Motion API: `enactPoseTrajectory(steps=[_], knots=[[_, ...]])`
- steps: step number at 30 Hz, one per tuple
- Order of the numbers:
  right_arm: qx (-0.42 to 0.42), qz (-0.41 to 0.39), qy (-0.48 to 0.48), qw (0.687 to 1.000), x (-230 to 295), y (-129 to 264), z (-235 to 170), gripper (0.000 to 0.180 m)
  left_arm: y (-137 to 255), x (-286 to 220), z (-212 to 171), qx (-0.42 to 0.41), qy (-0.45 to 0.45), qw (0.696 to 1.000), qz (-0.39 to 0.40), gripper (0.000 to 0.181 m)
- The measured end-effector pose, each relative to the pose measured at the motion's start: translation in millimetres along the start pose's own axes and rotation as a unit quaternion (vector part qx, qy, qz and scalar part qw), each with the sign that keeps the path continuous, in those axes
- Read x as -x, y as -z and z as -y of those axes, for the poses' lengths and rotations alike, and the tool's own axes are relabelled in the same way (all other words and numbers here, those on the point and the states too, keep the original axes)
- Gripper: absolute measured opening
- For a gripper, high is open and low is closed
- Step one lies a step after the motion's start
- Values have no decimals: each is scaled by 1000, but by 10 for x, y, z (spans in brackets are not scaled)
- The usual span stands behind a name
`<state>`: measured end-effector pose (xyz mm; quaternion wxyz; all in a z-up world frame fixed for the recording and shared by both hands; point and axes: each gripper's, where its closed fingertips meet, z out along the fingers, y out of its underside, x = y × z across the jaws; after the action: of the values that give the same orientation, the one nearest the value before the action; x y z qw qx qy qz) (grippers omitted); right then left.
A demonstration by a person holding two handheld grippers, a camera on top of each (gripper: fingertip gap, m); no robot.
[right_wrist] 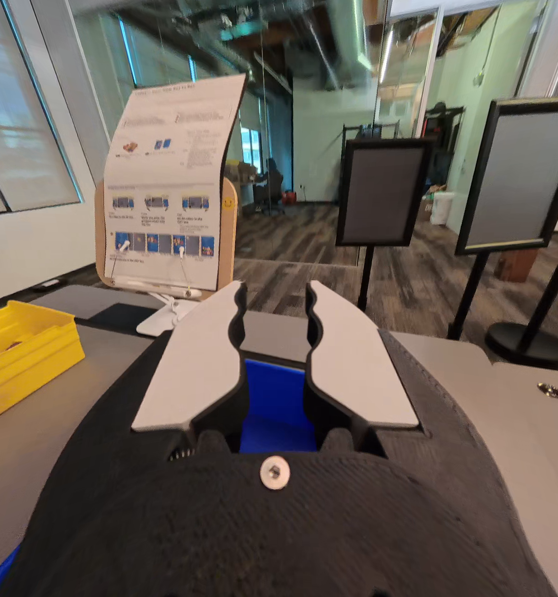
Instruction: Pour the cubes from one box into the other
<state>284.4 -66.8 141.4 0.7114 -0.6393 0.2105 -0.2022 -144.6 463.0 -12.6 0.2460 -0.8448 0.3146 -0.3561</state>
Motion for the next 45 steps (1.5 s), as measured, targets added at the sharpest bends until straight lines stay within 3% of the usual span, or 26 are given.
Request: enactPoseTrajectory(steps=[5, 10, 13, 18, 23, 28, 31, 37, 42, 45], knots=[[12, 24, -13, 1000, 121, -217, 68, 49, 688, -1192, 691, -208, -158, 961, -91, 22], [-16, 38, 83, 996, 479, -324, -21, 37, 814, -2246, 674, -340, -310, 878, -136, 22], [28, 32, 110, 993, 559, -433, -180, 49, 667, -2498, 600, -366, -321, 861, -148, 18], [-47, 66, 84, 993, 784, -407, 35, 64, 353, -2370, 554, -327, -324, 877, -140, 26], [-74, 100, 74, 989, 1000, -329, 156, 67, 378, -1992, 661, -334, -355, 871, -61, 36], [-44, 131, 77, 987, 1317, -405, 55, 68, 498, -2068, 663, -348, -311, 871, -149, 53], [-30, 118, 102, 987, 1446, -485, -49, 60, 386, -2063, 648, -332, -295, 881, -161, 62], [-31, 108, 159, 981, 1616, -596, -173, 45, 146, -2148, 618, -327, -362, 868, -91, 56], [-49, 152, 130, 979, 1695, -592, -183, 46, -5, -2213, 589, -340, -436, 833, -2, 47], [-37, 147, 132, 980, 1643, -588, -193, 51, -148, -2158, 558, -315, -452, 834, 36, 51]])
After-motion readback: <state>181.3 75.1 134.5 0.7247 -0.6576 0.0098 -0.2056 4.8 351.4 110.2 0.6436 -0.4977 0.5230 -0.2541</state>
